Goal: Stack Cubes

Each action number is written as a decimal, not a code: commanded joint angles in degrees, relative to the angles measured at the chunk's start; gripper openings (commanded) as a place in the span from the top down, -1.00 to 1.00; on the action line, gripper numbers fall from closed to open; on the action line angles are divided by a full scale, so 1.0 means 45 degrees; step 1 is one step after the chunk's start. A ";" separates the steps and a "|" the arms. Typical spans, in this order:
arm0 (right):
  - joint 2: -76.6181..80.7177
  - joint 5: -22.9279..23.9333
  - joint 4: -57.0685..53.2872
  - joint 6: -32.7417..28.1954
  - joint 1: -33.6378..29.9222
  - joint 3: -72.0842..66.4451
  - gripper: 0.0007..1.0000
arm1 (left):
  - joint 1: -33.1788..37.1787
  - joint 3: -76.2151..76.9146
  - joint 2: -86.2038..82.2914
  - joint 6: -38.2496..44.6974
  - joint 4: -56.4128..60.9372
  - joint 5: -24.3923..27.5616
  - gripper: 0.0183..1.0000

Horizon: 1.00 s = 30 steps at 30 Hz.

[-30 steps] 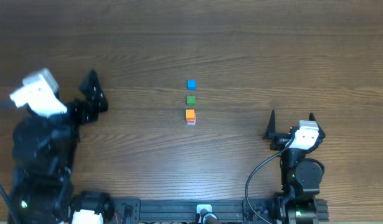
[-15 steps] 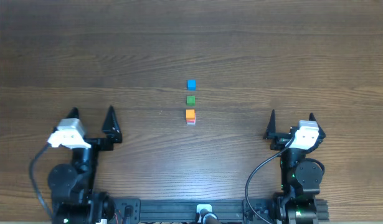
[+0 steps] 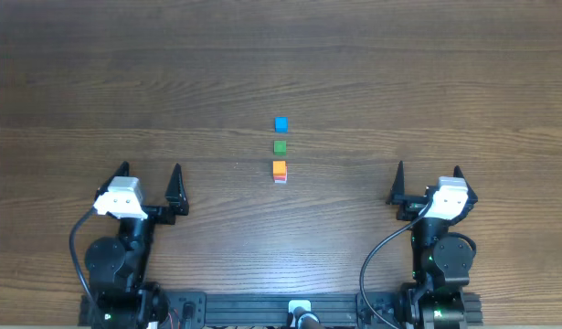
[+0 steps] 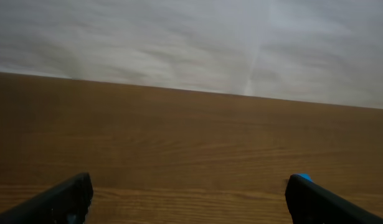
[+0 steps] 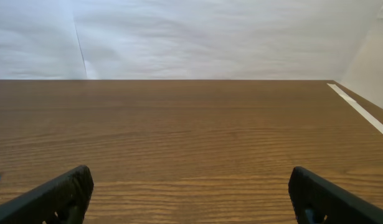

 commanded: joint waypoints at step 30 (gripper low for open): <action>-0.0083 -0.0121 -0.0039 -0.0010 0.0073 -0.0068 -0.99 | -0.0223 -0.0738 -0.0146 0.1705 0.0549 -0.0690 -1.00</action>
